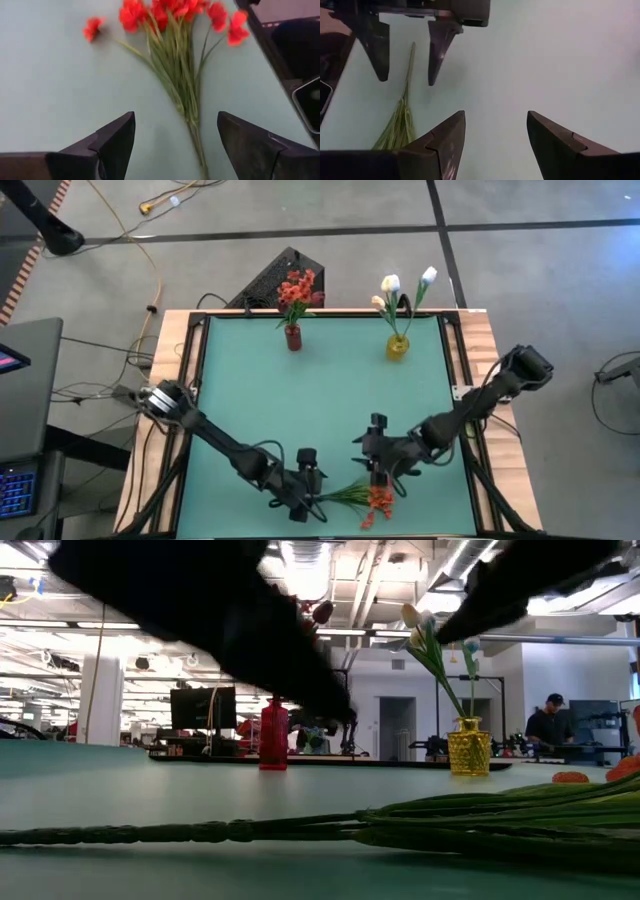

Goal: Sort flowers into vase by color
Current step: Put the orange flowers into the red vase

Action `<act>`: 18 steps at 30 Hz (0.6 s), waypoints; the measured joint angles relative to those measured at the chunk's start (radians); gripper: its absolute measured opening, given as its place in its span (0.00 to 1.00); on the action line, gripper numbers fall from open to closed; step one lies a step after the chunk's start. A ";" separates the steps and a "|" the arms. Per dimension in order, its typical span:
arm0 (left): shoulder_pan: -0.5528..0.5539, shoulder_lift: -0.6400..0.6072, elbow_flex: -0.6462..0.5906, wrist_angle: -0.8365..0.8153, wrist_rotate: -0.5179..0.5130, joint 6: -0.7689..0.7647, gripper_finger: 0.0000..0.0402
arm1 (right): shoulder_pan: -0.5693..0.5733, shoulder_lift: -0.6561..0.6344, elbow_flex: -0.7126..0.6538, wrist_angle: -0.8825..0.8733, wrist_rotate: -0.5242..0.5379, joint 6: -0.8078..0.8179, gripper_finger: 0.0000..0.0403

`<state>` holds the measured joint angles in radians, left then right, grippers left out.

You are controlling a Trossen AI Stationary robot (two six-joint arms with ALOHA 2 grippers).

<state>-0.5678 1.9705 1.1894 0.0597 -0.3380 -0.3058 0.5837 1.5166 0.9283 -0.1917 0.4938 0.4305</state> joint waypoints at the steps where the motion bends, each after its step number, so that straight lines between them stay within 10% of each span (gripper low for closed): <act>1: -0.006 0.018 0.000 0.008 -0.001 -0.012 0.67 | 0.011 0.013 0.000 -0.002 0.014 0.016 0.59; 12: -0.028 0.153 0.003 0.093 -0.035 -0.107 0.65 | 0.051 0.127 0.000 -0.018 0.080 0.154 0.59; 18: -0.023 0.152 0.005 0.054 -0.033 -0.098 0.38 | 0.037 0.126 0.000 -0.006 0.083 0.164 0.59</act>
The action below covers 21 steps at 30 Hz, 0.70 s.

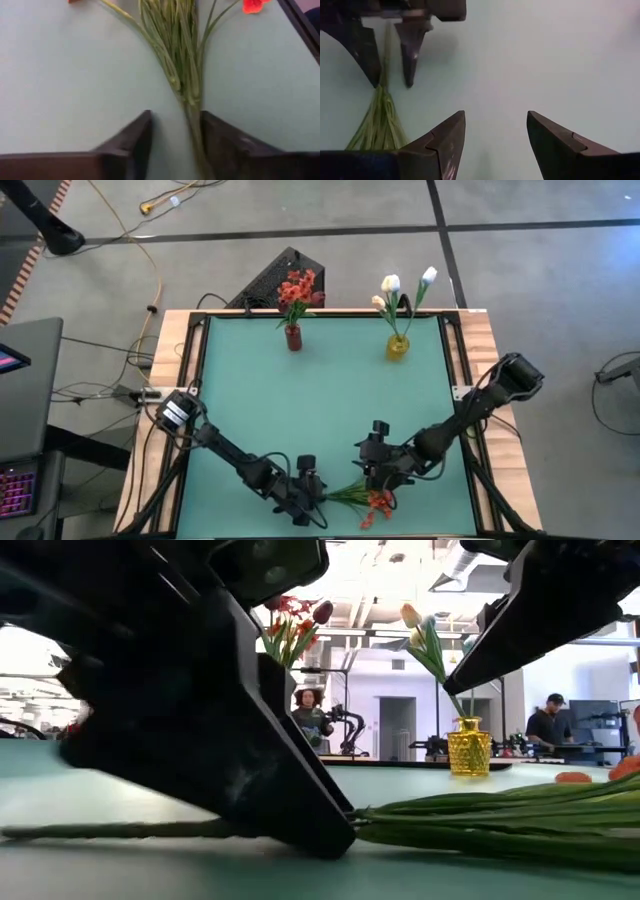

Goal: Sort flowers into vase by color
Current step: Put the orange flowers into the red vase

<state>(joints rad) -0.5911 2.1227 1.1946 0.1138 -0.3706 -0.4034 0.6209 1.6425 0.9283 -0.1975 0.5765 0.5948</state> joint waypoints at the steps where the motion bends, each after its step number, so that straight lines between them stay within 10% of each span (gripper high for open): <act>1: 0.003 0.000 0.000 -0.007 0.003 0.003 0.31 | 0.000 -0.001 0.000 0.000 0.002 0.000 0.59; 5: 0.024 -0.008 0.000 -0.027 0.017 0.022 0.04 | -0.001 -0.001 0.000 -0.002 0.024 -0.024 0.59; 16: 0.119 -0.264 -0.008 -0.414 -0.292 0.283 0.01 | 0.120 -0.115 0.000 -0.009 0.412 -0.178 0.53; 21: 0.254 -0.443 -0.071 -0.455 -0.273 0.398 0.00 | 0.123 -0.128 0.000 -0.014 0.564 -0.276 0.49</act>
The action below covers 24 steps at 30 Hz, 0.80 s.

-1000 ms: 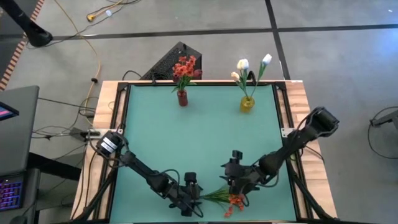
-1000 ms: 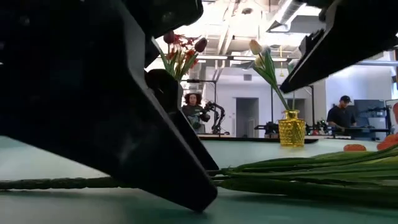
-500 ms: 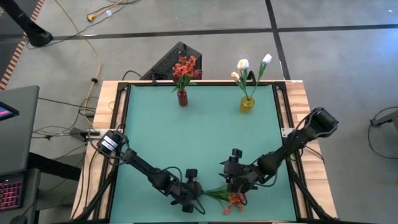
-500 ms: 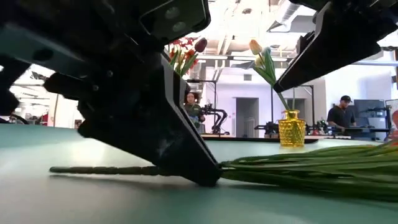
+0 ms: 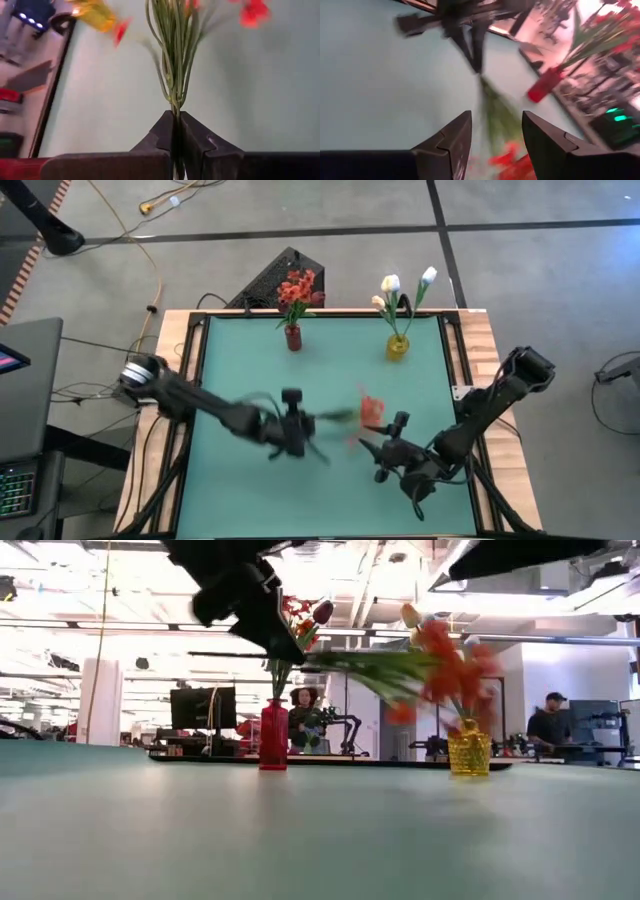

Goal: Sort flowers into vase by color
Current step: Put the orange flowers into the red vase

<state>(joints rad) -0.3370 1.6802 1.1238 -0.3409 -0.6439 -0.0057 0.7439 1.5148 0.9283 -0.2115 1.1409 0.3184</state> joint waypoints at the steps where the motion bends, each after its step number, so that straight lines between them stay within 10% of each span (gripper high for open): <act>1: 0.037 -0.040 -0.026 0.024 0.033 0.019 0.00 | -0.008 0.001 0.000 -0.005 0.009 -0.016 0.49; 13: 0.342 -0.526 -0.372 0.544 0.529 0.215 0.00 | -0.379 -0.100 -0.117 -0.036 -0.274 -0.155 0.43; 18: 0.439 -0.672 -0.553 0.889 0.705 0.190 0.00 | -0.651 -0.179 -0.322 0.559 -0.757 -0.465 0.43; 24: 0.531 -0.640 -0.803 1.527 0.855 0.036 0.00 | -0.866 -0.085 -0.384 1.097 -1.269 -0.456 0.43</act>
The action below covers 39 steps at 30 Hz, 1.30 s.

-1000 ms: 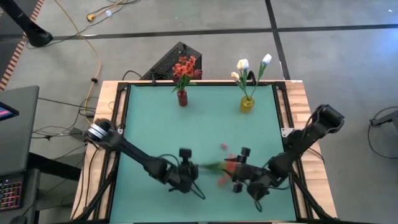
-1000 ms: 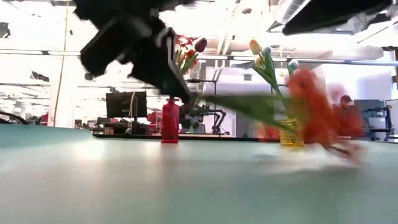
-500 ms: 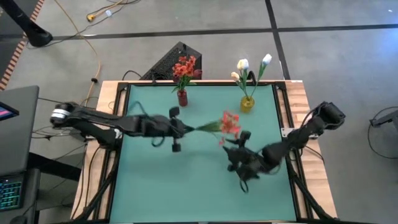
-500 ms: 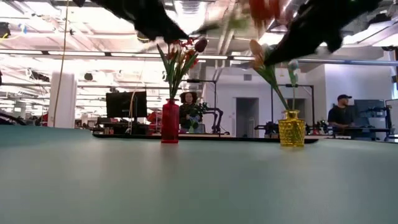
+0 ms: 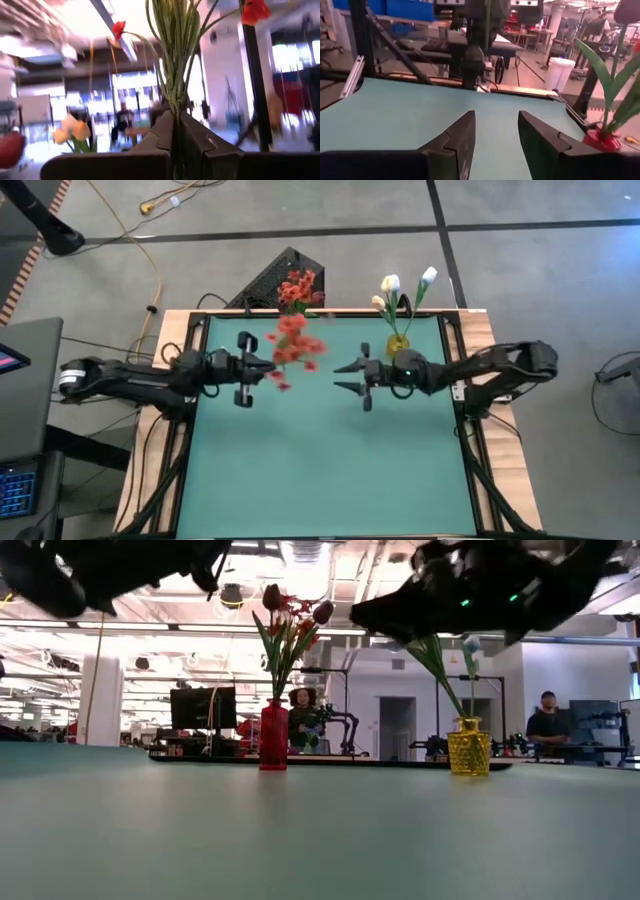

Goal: Sort flowers into vase by color
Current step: Put the orange flowers into the red vase

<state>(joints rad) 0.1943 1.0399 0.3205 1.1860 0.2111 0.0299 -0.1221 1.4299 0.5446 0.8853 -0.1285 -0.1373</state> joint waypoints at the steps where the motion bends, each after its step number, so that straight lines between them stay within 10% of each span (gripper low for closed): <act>1: 0.005 0.033 -0.028 0.100 -0.006 -0.023 0.00 | -0.014 0.033 0.013 0.034 -0.018 0.005 0.44; 5: 0.011 0.174 -0.055 0.365 -0.001 -0.098 0.00 | -0.018 0.173 0.133 0.090 -0.032 0.029 0.47; 14: 0.010 0.351 0.015 0.372 0.020 -0.100 0.00 | 0.019 0.327 0.439 -0.070 -0.030 -0.051 0.66; 39: 0.010 0.369 0.111 0.349 -0.016 -0.069 0.00 | 0.003 0.343 0.548 -0.014 -0.028 -0.055 0.65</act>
<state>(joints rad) 0.2043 1.4094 0.4313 1.5354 0.1950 -0.0387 -0.1196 1.7733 1.0921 0.8713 -0.1566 -0.1921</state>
